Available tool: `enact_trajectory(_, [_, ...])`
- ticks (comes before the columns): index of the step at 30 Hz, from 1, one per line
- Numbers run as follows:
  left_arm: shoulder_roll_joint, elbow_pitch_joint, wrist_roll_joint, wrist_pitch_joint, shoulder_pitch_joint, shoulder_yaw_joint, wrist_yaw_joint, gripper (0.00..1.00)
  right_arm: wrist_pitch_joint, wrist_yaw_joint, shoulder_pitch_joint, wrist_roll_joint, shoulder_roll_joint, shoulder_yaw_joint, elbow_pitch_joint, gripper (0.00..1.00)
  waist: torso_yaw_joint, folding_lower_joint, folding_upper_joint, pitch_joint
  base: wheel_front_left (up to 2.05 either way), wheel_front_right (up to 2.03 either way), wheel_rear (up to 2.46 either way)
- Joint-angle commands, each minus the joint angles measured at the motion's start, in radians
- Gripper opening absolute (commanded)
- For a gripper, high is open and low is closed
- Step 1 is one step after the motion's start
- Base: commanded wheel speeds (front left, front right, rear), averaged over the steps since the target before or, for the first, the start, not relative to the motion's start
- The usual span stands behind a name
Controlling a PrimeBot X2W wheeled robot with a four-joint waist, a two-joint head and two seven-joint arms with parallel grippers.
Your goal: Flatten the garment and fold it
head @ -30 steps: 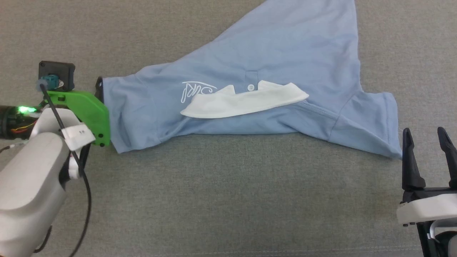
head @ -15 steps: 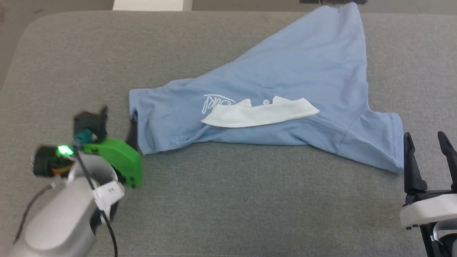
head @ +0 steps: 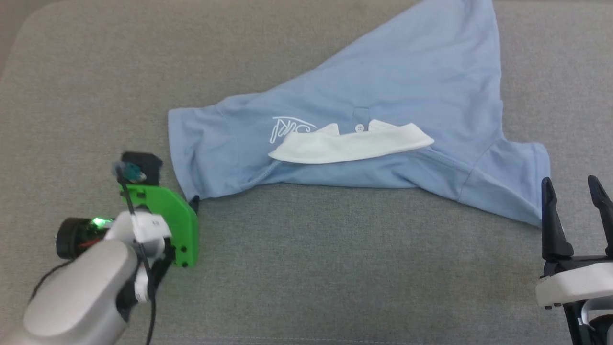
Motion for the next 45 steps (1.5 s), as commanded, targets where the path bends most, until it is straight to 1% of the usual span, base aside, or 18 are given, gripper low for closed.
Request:
enact_trajectory(1, [0.011,-0.001,-0.021,0.017,-0.025,0.013,0.009,1.00,-0.008,-0.002,-0.001,-0.001,0.007,0.000,-0.006,1.00,-0.017,0.0000,0.0000,0.034,0.00,0.00,0.00])
enact_trajectory(4, [0.020,0.006,-0.042,0.049,-0.043,0.027,0.010,1.00,-0.015,-0.002,-0.008,-0.007,0.013,0.000,-0.008,1.00,-0.028,0.0000,0.0000,0.058,0.00,0.00,0.00])
enact_trajectory(10, [0.035,0.013,-0.095,0.139,-0.049,0.022,-0.007,1.00,-0.027,-0.002,-0.020,-0.017,0.023,-0.011,-0.003,1.00,-0.046,0.0000,0.0000,0.096,0.00,0.00,0.00])
enact_trajectory(13, [0.035,0.015,-0.105,0.152,-0.044,0.022,-0.001,1.00,-0.034,-0.002,-0.025,-0.022,0.027,-0.016,0.001,1.00,-0.051,0.0000,0.0000,0.111,0.00,0.00,0.00])
enact_trajectory(16, [0.025,0.028,-0.126,0.168,-0.031,0.018,-0.006,1.00,-0.039,-0.002,-0.029,-0.026,0.030,-0.021,0.001,1.00,-0.050,0.0000,0.0000,0.125,0.00,0.00,0.00])
enact_trajectory(17, [0.022,0.030,-0.137,0.182,-0.025,0.012,-0.013,0.94,-0.039,-0.002,-0.029,-0.028,0.031,-0.022,0.002,1.00,-0.049,0.0000,0.0000,0.127,0.00,0.00,0.00])
enact_trajectory(18, [0.021,0.030,-0.147,0.195,-0.019,0.006,-0.022,0.00,-0.038,-0.002,-0.029,-0.029,0.032,-0.023,0.002,1.00,-0.048,0.0000,0.0000,0.129,0.00,0.00,0.00])
enact_trajectory(21, [0.020,0.029,-0.159,0.201,-0.007,0.000,-0.037,0.00,-0.035,-0.002,-0.031,-0.036,0.031,-0.024,0.007,1.00,-0.040,0.0000,0.0000,0.123,0.00,0.00,0.00])
enact_trajectory(25, [0.023,0.030,-0.131,0.117,0.005,0.026,-0.018,0.00,-0.017,-0.002,-0.034,-0.035,0.010,-0.029,0.017,1.00,-0.026,0.0000,0.0000,0.090,0.00,0.00,0.00])
enact_trajectory(27, [0.026,0.026,-0.109,0.057,0.009,0.047,-0.002,0.00,0.020,-0.002,-0.029,-0.024,-0.014,-0.023,0.029,1.00,-0.015,0.0000,0.0000,0.068,0.00,0.00,0.00])
enact_trajectory(31, [0.034,0.001,-0.066,-0.067,0.017,0.097,0.038,0.00,0.172,-0.002,-0.011,0.027,-0.080,0.001,0.052,1.00,0.005,0.0000,0.0000,0.026,0.00,0.00,0.00])
enact_trajectory(34, [0.039,-0.037,-0.046,-0.137,0.033,0.132,0.076,0.00,0.318,-0.002,-0.001,0.081,-0.153,0.039,0.047,1.00,0.017,0.0000,0.0000,0.005,0.00,0.00,0.00])
enact_trajectory(38, [0.044,-0.095,-0.035,-0.167,0.055,0.143,0.103,0.00,0.494,-0.002,0.001,0.149,-0.275,0.103,0.021,1.00,0.036,0.0000,0.0000,-0.001,0.00,0.00,0.00])
enact_trajectory(41, [0.046,-0.128,-0.030,-0.166,0.064,0.139,0.114,0.00,0.585,-0.002,-0.012,0.162,-0.363,0.142,0.013,1.00,0.048,0.0000,0.0000,0.005,0.00,0.00,0.00])
enact_trajectory(45, [0.045,-0.151,-0.024,-0.157,0.068,0.124,0.115,0.00,0.678,-0.002,-0.038,0.170,-0.430,0.178,0.032,1.00,0.062,0.0000,0.0000,0.018,0.00,0.00,0.00])
